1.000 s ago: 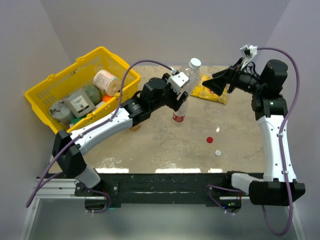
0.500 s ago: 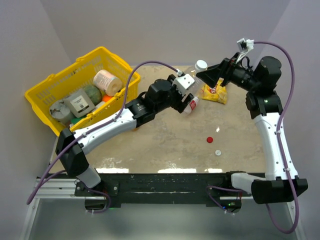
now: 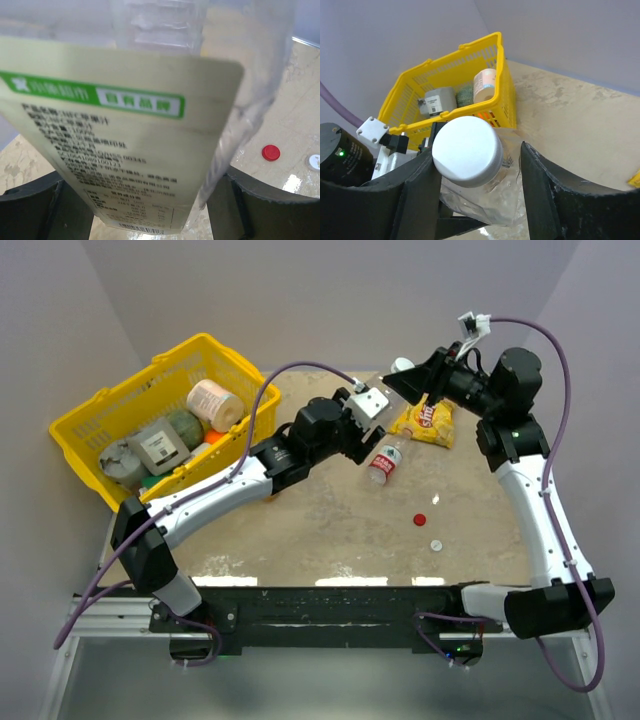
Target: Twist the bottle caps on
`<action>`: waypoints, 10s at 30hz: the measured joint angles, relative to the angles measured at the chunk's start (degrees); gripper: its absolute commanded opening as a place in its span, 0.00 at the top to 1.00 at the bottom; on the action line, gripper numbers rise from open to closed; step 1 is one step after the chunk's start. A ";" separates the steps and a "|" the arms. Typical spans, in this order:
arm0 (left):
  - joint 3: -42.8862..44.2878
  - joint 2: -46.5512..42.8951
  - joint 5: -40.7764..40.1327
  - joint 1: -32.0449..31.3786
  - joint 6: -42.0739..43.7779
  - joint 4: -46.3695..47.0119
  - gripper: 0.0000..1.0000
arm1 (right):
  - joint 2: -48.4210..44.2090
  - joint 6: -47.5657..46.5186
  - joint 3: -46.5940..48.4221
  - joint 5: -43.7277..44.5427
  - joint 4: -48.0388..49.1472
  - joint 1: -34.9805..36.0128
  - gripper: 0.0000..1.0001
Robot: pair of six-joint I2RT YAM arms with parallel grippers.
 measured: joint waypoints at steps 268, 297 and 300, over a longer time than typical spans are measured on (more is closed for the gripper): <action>-46.86 -33.44 13.66 0.94 19.30 10.45 0.74 | 0.70 -70.47 -5.03 -16.41 -50.80 -5.49 0.65; -46.36 -31.08 10.86 0.20 25.62 13.18 1.00 | -1.62 -54.62 -6.47 -19.63 -39.95 3.50 0.62; -46.10 -30.91 10.47 0.15 25.62 12.98 1.00 | -1.75 -54.27 -6.78 -19.06 -39.15 3.74 0.62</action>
